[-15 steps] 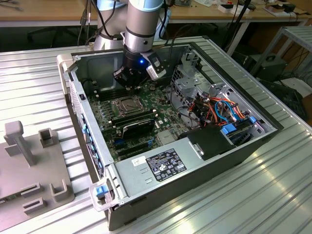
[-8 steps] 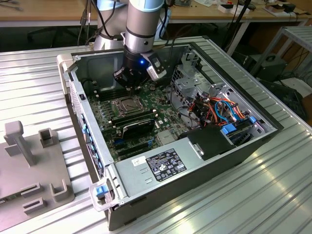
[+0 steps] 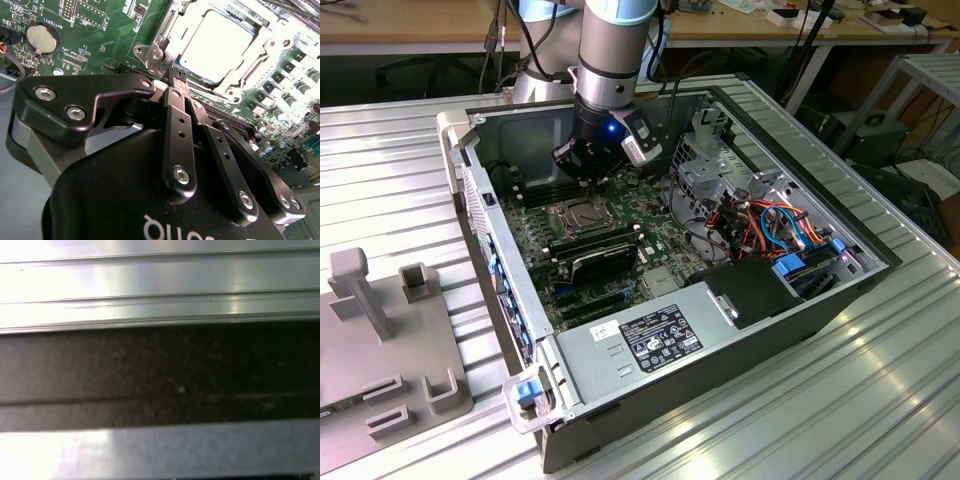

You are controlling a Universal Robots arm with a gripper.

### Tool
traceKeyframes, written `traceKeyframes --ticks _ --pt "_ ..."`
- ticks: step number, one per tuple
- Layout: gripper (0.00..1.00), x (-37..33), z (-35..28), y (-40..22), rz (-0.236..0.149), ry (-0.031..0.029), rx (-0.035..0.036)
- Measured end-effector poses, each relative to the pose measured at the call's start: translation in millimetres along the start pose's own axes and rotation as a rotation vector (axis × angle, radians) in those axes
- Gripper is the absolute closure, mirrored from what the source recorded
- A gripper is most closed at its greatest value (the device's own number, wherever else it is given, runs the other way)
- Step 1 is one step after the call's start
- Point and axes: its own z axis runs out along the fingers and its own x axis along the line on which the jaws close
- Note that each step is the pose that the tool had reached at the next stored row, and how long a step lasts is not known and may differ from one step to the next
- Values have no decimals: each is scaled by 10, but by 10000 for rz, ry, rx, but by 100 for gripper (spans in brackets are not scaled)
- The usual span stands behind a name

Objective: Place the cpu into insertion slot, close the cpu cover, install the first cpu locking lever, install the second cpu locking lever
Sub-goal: 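Install the second cpu locking lever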

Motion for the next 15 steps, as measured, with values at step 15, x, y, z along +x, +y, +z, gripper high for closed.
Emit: traceKeyframes --ticks 15 --pt "89 -4 -70 -102 2 0 -3"
